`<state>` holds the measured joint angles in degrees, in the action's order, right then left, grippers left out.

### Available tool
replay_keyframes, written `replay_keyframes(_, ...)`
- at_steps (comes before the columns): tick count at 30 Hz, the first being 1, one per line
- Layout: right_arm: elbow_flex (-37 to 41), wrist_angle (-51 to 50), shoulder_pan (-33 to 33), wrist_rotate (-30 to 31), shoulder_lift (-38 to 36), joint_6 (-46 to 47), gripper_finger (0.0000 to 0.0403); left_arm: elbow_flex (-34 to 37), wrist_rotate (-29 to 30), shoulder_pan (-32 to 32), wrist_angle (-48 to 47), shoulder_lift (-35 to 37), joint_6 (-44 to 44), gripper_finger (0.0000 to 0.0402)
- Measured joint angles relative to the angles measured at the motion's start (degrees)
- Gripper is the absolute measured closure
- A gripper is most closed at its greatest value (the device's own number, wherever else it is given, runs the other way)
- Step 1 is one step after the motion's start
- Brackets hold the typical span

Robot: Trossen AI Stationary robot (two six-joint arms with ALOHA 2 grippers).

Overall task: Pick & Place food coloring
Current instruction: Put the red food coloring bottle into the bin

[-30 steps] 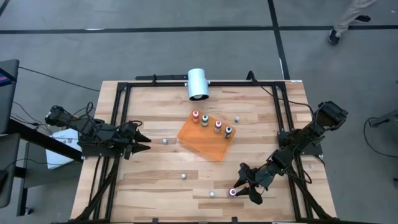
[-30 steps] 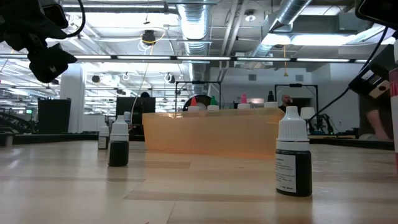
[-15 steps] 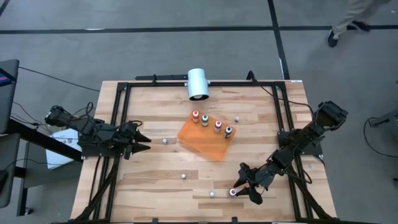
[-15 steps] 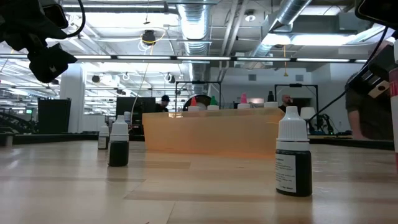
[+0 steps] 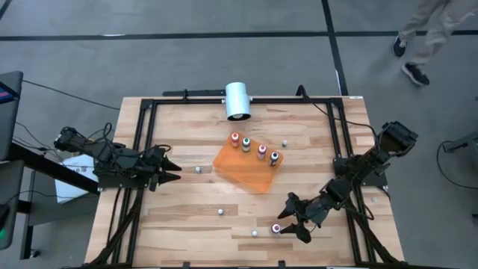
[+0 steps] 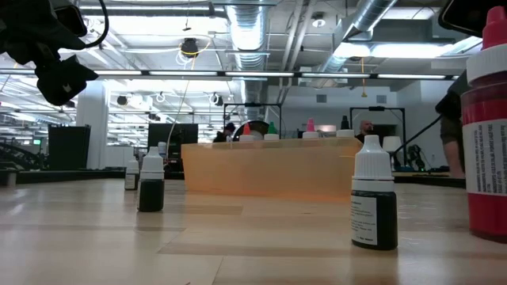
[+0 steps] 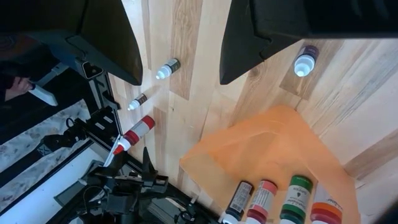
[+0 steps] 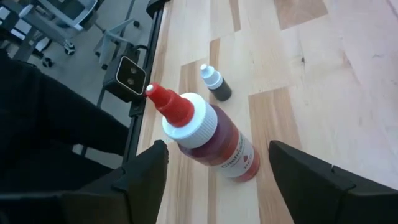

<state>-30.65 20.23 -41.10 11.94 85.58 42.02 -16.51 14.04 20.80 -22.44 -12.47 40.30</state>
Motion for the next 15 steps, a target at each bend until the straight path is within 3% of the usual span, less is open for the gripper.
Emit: replay_keyframes(15, 0.0, 0.0, 0.0, 0.1, 0.0, -1.1, 0.0135, 0.0, 0.0, 0.0, -0.2, 0.0, 0.0, 0.0195)
